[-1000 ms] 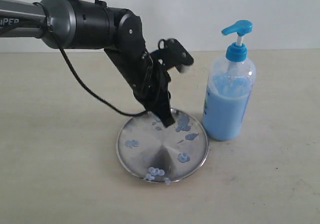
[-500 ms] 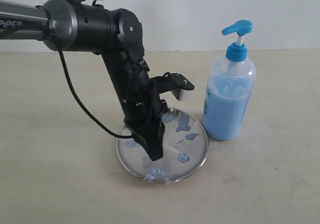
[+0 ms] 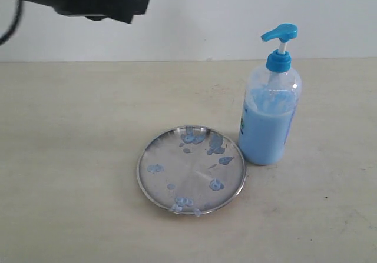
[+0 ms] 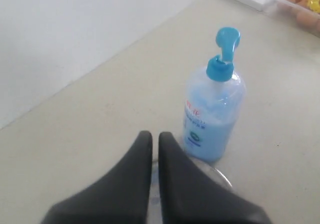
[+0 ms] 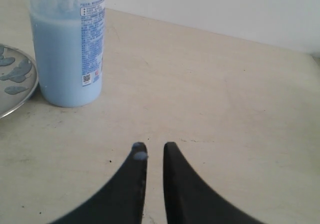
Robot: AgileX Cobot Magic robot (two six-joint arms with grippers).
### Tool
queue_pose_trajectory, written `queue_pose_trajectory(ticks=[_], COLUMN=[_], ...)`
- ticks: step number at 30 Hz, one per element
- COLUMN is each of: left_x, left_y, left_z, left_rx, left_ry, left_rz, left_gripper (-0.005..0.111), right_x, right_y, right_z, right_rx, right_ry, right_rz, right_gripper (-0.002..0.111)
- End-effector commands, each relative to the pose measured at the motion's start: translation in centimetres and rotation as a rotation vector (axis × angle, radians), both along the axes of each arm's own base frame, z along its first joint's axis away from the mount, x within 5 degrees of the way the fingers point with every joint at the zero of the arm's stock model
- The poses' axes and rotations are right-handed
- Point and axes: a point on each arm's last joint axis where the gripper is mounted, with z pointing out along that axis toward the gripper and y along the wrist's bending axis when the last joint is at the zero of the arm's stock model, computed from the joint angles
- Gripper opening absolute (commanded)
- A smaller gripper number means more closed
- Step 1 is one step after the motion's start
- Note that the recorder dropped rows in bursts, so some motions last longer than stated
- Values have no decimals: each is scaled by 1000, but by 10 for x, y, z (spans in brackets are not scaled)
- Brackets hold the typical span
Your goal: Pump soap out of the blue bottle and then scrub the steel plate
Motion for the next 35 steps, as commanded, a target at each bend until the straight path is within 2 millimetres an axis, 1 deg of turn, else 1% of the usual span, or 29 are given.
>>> queue_pose_trajectory(ticks=[1, 6, 11, 15, 24, 35], left_x=[-40, -69, -86, -96, -103, -105], left_y=[29, 49, 63, 69, 72, 72], left_z=[-8, -36, -61, -77, -90, -92], left_rx=[19, -49, -113, -109, -93, -79], left_ry=[-67, 14, 52, 81, 126, 150], left_rz=[27, 105, 184, 195, 196, 184], left_gripper=[4, 4, 4, 4, 4, 4], right_x=[0, 0, 0, 0, 0, 0], right_y=[0, 0, 0, 0, 0, 0], right_z=[1, 1, 1, 1, 1, 1], right_rx=[-5, -5, -5, -4, -4, -4], right_ry=[-4, -4, -4, -4, -4, -4], right_rz=[-7, -7, -7, -7, -7, -7], right_gripper=[3, 3, 3, 3, 3, 3])
